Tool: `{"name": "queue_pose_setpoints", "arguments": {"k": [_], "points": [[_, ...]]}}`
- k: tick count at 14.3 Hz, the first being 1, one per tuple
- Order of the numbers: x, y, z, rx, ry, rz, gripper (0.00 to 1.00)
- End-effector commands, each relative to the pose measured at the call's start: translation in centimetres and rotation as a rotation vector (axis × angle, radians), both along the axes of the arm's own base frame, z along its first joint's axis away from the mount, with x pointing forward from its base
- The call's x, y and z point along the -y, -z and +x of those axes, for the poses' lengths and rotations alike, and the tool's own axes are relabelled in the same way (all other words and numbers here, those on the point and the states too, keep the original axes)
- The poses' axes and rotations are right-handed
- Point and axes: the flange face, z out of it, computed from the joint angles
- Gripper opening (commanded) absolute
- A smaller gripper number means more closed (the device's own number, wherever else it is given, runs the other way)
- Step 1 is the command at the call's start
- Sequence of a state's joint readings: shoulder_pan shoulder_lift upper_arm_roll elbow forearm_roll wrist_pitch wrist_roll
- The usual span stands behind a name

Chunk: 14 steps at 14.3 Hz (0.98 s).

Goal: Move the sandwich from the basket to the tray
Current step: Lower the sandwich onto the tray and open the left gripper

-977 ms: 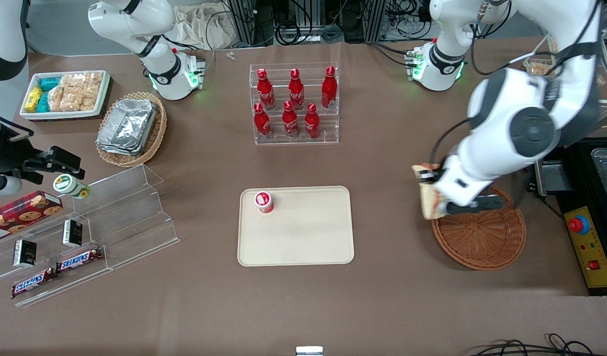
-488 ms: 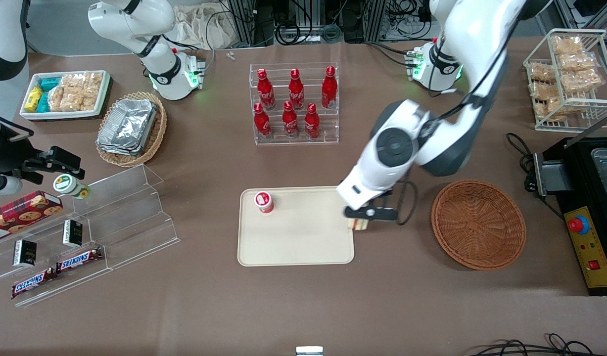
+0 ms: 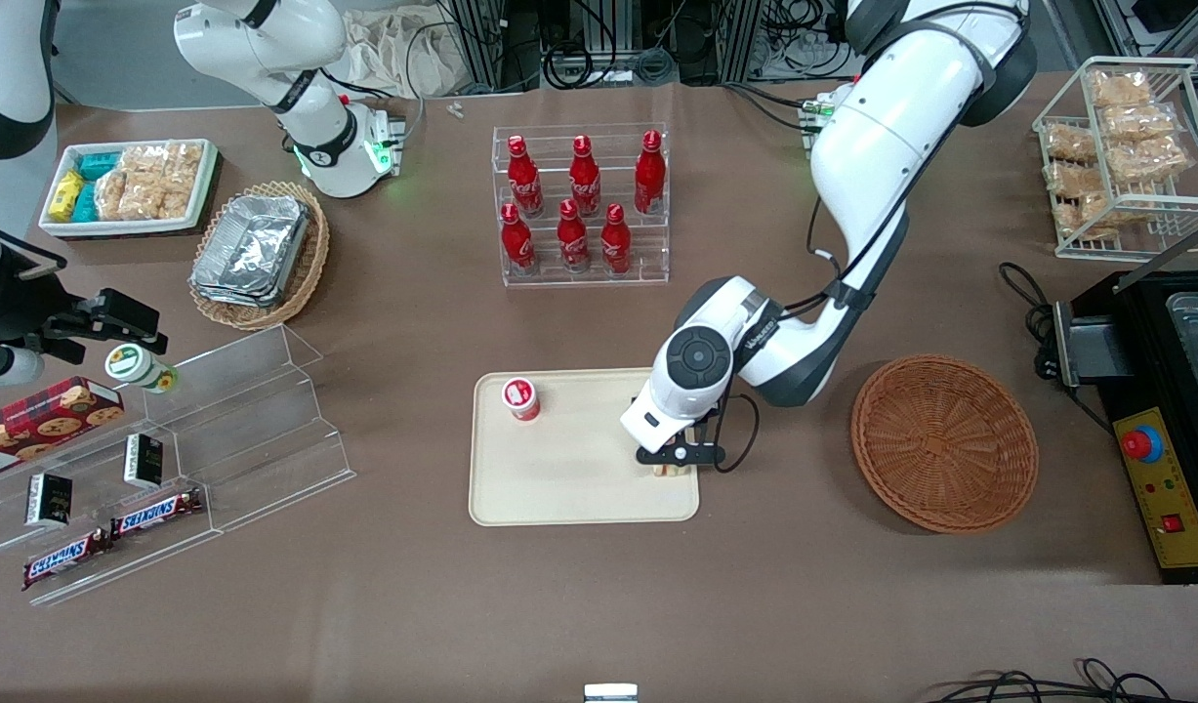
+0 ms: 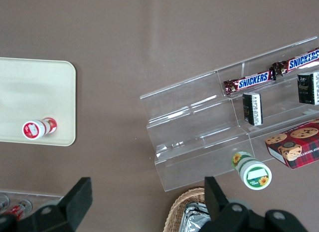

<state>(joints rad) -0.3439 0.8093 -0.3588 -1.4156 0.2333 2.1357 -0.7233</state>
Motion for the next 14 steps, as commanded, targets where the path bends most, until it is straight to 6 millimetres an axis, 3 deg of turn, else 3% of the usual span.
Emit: {"name": "queue_pose_setpoints", "arguments": {"k": [1, 2, 3, 5, 8, 9, 11, 14], "points": [[0.8, 0.6, 0.4, 0.042, -0.007, 0.013, 0.0], [0.9, 0.8, 0.5, 0.057, -0.004, -0.002, 0.29], [0.8, 0.9, 0.6, 0.06, -0.003, -0.004, 0.99], [0.8, 0.9, 0.6, 0.061, -0.001, -0.002, 1.0], [0.4, -1.0, 1.3, 0.113, 0.02, 0.027, 1.0], [0.1, -2.8, 1.4, 0.128, 0.017, 0.034, 1.0], [-1.2, -8.5, 1.1, 0.12, 0.01, 0.1, 1.0], [-8.7, -17.3, 3.2, 0.084, -0.133, 0.091, 1.0]]}}
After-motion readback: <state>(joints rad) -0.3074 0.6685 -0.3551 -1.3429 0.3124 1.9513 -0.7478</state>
